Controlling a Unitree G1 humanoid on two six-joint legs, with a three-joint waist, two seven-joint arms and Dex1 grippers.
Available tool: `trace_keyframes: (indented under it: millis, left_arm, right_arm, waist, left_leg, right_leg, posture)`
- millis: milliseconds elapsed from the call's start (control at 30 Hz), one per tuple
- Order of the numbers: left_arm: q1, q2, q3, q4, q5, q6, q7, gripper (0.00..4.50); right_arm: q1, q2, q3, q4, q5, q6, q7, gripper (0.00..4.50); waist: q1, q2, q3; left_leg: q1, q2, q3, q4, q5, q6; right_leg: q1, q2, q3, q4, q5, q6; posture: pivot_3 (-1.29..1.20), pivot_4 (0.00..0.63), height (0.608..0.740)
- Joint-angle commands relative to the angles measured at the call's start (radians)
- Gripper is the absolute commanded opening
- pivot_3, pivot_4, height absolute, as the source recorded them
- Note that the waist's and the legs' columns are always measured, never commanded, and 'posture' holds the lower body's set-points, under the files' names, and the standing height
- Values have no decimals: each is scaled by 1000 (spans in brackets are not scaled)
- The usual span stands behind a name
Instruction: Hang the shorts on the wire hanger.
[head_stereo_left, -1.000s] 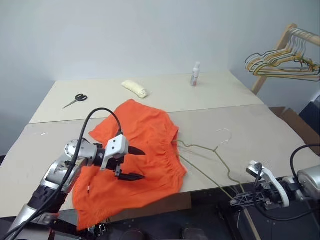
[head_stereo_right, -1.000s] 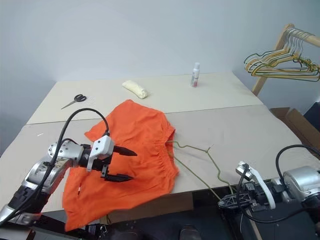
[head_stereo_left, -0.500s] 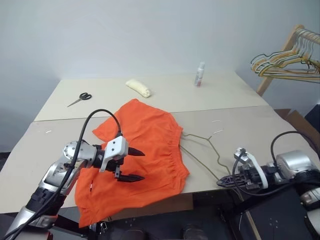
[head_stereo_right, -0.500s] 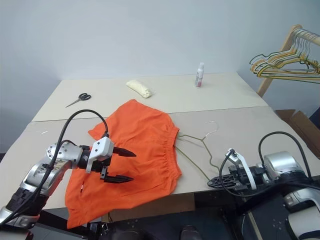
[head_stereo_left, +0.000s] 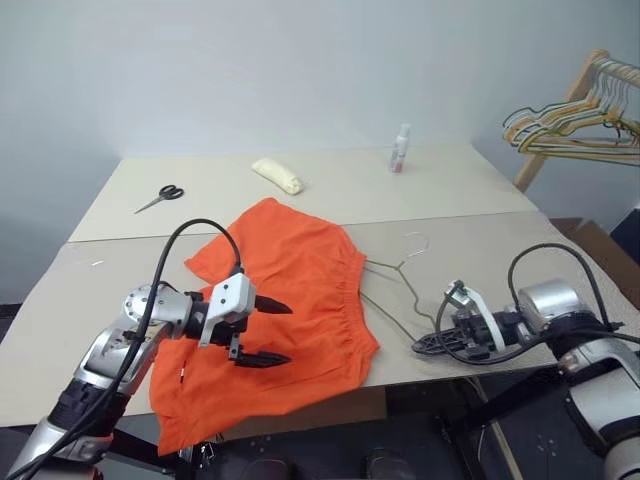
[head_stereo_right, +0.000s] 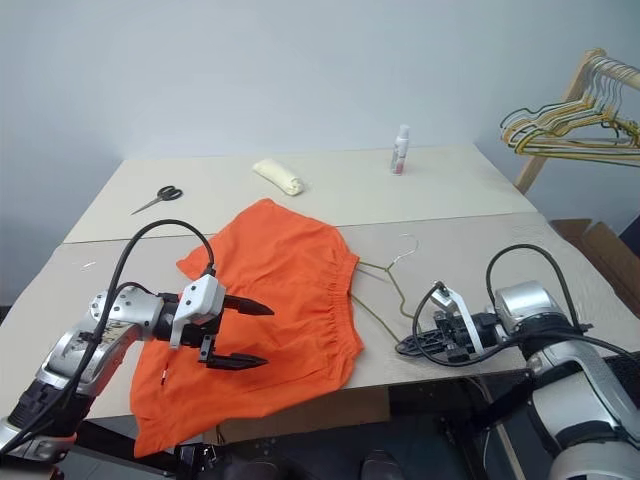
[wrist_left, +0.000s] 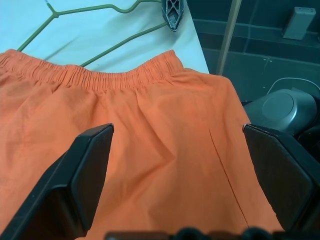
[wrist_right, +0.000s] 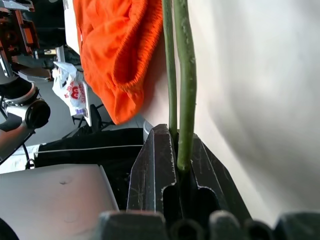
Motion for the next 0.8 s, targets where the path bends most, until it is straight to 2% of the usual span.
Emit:
trace_keyframes:
  millis: [33, 167, 333, 433, 600, 800]
  left_arm:
    - [-8, 2, 24, -32, -15, -6, 12, 4483]
    - [1, 6, 36, -37, -20, -8, 18, 4483]
    - [-14, 5, 33, -17, -1, -24, 28, 4483]
    - [-64, -6, 38, 14, 11, -36, 46, 4483]
    - [-256, -82, 29, 147, 92, -88, 153, 4483]
    - [-565, -171, 58, 422, 120, -228, 179, 4483]
  right_arm:
    - [-53, 21, -30, 61, -33, -48, 55, 0]
    - [-74, 21, -122, 109, -42, -76, 1, 0]
    - [-9, -13, -198, -36, -67, -114, -93, 0]
    - [66, -55, -261, -234, -54, -134, -151, 0]
    - [203, -84, -378, -546, -53, -239, -274, 0]
    - [213, -68, -443, -691, -56, -336, -366, 0]
  waist:
    - [1, 0, 0]
    - [6, 0, 0]
    - [8, 0, 0]
    - [12, 0, 0]
    - [23, 0, 0]
    - [14, 0, 0]
  left_leg:
    - [0, 0, 0, 0, 0, 0]
    - [0, 0, 0, 0, 0, 0]
    - [0, 0, -1, 0, 0, 0]
    - [-1, 0, -1, 0, 0, 0]
    - [-1, -1, -2, 0, 0, 0]
    - [-1, -3, -1, 1, 1, -1]
  right_leg:
    - [0, 0, 0, 0, 0, 0]
    - [-1, 0, 0, 0, 0, 0]
    - [-1, 0, 0, 0, 0, 0]
    - [-1, -1, 0, 0, 0, 0]
    - [0, -1, -2, 0, 0, 1]
    - [0, 0, -1, -1, 1, 1]
  posture:
    - [93, 0, 740]
    - [92, 0, 740]
    - [62, 0, 740]
    - [43, 0, 740]
    - [28, 0, 740]
    - [22, 0, 740]
